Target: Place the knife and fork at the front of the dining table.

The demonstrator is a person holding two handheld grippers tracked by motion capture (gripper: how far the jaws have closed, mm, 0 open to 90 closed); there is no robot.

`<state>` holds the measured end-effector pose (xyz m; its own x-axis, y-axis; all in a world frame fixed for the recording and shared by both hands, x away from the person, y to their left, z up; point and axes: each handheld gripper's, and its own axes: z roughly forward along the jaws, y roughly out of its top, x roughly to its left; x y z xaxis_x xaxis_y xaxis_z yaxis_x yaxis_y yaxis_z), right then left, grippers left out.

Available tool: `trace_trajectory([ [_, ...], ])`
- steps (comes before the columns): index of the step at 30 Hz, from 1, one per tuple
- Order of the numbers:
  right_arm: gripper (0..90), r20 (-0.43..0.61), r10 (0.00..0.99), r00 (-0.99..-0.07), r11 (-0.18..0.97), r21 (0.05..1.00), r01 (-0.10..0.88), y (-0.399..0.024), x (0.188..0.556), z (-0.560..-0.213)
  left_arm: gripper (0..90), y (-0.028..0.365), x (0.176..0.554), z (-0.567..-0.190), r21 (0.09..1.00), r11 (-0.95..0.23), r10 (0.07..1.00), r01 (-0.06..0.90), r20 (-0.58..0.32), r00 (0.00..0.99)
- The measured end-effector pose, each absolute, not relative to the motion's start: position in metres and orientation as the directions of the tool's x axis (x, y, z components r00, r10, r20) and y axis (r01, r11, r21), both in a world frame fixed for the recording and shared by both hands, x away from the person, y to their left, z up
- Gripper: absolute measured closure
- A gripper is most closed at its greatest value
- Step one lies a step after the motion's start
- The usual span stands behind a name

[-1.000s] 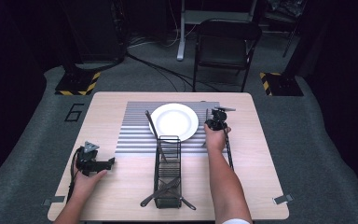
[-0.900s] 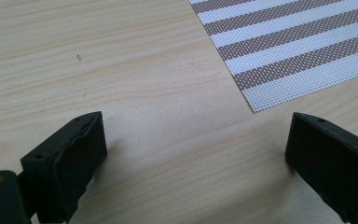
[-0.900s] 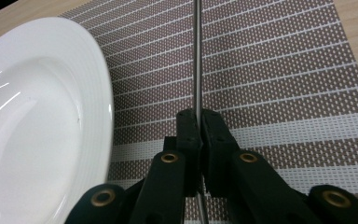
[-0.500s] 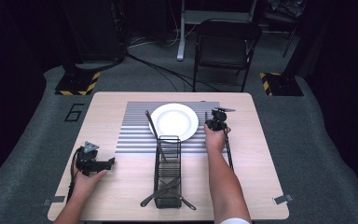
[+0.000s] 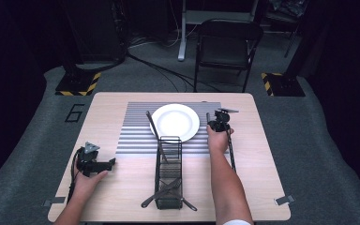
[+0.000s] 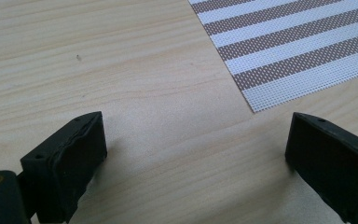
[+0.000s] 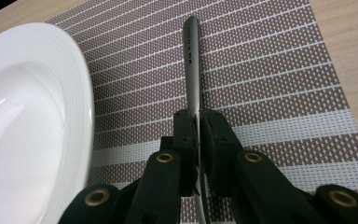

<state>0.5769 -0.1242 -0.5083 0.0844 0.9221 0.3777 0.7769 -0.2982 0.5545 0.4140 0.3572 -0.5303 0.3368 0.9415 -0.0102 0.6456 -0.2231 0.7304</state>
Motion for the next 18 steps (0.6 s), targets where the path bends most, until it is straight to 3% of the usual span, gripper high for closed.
trace_trajectory([
  [11, 81.8, 0.380, 0.921, 0.080, -0.296, 0.554, 0.778, -0.127, 0.574, -0.505, 5.0, 0.357, 0.414, -0.530, 0.730, -0.223, 0.941, 0.645, -0.010, 0.337],
  [18, 78.6, 0.358, 0.933, 0.027, -0.252, 0.600, 0.759, -0.133, 0.563, -0.499, 5.4, 0.357, 0.414, -0.530, 0.727, -0.222, 0.942, 0.650, -0.011, 0.335],
])
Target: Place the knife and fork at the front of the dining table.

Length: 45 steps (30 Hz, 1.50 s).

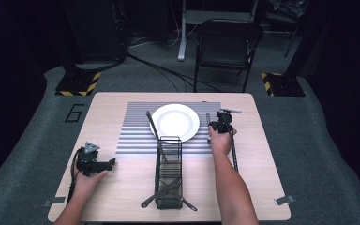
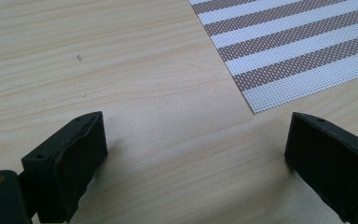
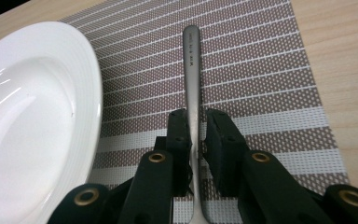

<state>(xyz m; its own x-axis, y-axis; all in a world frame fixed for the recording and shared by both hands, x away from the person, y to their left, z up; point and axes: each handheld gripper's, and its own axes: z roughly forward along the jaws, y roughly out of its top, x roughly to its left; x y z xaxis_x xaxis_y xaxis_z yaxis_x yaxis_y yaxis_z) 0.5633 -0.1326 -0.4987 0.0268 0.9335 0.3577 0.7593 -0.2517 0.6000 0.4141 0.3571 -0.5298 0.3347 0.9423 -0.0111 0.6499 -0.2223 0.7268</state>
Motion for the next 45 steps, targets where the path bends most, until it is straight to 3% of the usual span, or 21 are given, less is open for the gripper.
trace_trajectory([
  [5, 75.1, 0.339, 0.940, -0.031, -0.199, 0.622, 0.757, -0.137, 0.552, -0.492, 8.9, 0.358, 0.413, -0.530, 0.740, -0.208, 0.947, 0.640, -0.011, 0.320],
  [6, 73.1, 0.311, 0.948, -0.064, -0.159, 0.639, 0.753, -0.138, 0.546, -0.488, 15.7, 0.358, 0.412, -0.529, 0.747, -0.200, 0.950, 0.634, -0.011, 0.313],
  [9, 72.1, 0.289, 0.953, -0.091, -0.127, 0.651, 0.748, -0.140, 0.539, -0.484, 16.6, 0.358, 0.412, -0.530, 0.755, -0.195, 0.952, 0.627, -0.009, 0.307],
  [12, 68.7, 0.291, 0.947, -0.133, -0.095, 0.653, 0.752, -0.146, 0.528, -0.479, 29.9, 0.357, 0.410, -0.528, 0.760, -0.198, 0.947, 0.619, -0.015, 0.322],
  [17, 66.8, 0.276, 0.946, -0.171, -0.063, 0.674, 0.736, -0.150, 0.515, -0.477, 41.0, 0.354, 0.409, -0.526, 0.758, -0.205, 0.945, 0.620, -0.011, 0.327],
  [26, 55.2, 0.240, 0.932, -0.271, 0.023, 0.709, 0.705, -0.150, 0.494, -0.473, 45.8, 0.341, 0.406, -0.511, 0.753, -0.187, 0.933, 0.631, -0.064, 0.354],
  [45, 52.6, 0.134, 0.912, -0.387, 0.158, 0.757, 0.635, -0.139, 0.458, -0.465, 51.9, 0.304, 0.401, -0.456, 0.774, -0.220, 0.868, 0.594, -0.123, 0.482],
])
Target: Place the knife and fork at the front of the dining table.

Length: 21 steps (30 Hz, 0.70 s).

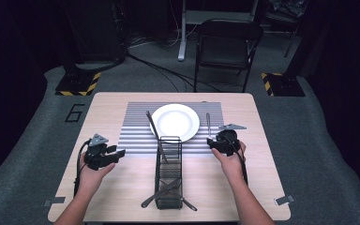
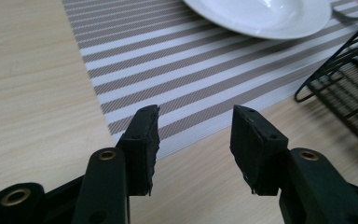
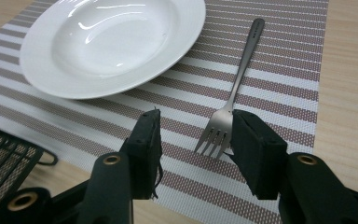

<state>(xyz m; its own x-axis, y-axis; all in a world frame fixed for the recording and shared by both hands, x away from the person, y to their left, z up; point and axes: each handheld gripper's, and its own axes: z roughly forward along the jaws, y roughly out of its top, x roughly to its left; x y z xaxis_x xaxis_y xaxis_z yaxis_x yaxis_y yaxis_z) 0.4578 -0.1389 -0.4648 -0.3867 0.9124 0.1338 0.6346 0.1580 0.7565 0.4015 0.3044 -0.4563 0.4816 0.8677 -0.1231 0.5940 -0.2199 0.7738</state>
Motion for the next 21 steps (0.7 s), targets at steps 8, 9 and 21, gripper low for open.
trace_trajectory([
  [8, 52.8, 0.132, 0.904, -0.406, 0.156, 0.784, 0.601, -0.145, 0.438, -0.457, 47.3, 0.279, 0.401, -0.420, 0.805, -0.226, 0.835, 0.549, -0.130, 0.535],
  [9, 52.8, 0.132, 0.904, -0.406, 0.156, 0.784, 0.601, -0.145, 0.438, -0.457, 47.4, 0.279, 0.401, -0.420, 0.805, -0.226, 0.835, 0.549, -0.130, 0.535],
  [21, 52.9, 0.132, 0.895, -0.427, 0.161, 0.796, 0.583, -0.152, 0.431, -0.465, 53.0, 0.242, 0.404, -0.390, 0.823, -0.263, 0.783, 0.504, -0.123, 0.609],
])
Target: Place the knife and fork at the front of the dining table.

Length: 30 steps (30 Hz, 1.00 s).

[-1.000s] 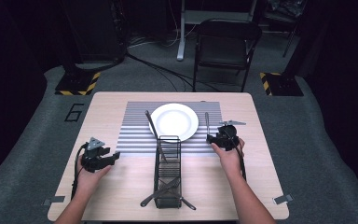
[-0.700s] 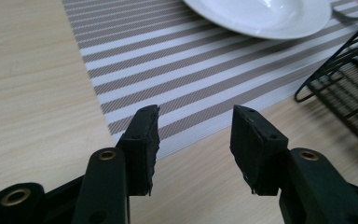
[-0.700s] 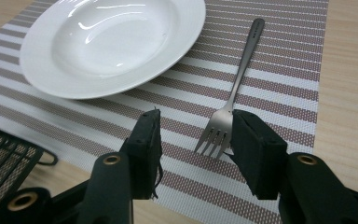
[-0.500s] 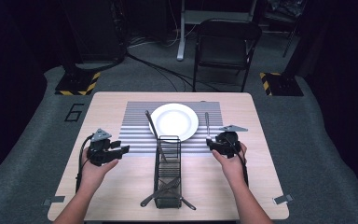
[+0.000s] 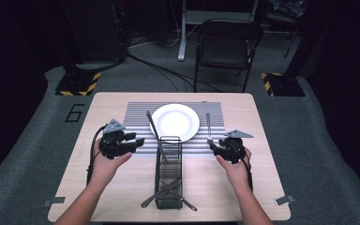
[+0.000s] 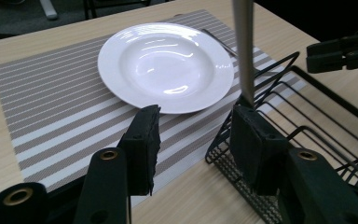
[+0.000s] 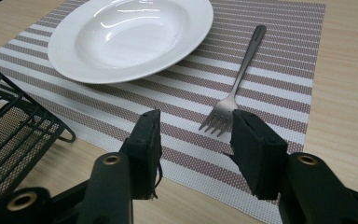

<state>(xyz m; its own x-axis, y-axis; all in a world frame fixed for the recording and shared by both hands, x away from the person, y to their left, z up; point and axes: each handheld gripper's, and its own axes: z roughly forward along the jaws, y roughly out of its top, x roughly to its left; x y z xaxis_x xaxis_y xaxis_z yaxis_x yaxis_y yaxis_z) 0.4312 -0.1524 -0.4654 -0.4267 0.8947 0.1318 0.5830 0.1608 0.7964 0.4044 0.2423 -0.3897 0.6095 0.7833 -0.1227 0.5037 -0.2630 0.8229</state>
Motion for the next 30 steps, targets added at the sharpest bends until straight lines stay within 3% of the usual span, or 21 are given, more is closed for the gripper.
trace_trajectory([
  [30, 54.1, 0.167, 0.904, -0.394, 0.124, 0.779, 0.614, -0.164, 0.431, -0.476, 61.5, 0.190, 0.432, -0.402, 0.812, -0.280, 0.731, 0.511, -0.165, 0.662],
])
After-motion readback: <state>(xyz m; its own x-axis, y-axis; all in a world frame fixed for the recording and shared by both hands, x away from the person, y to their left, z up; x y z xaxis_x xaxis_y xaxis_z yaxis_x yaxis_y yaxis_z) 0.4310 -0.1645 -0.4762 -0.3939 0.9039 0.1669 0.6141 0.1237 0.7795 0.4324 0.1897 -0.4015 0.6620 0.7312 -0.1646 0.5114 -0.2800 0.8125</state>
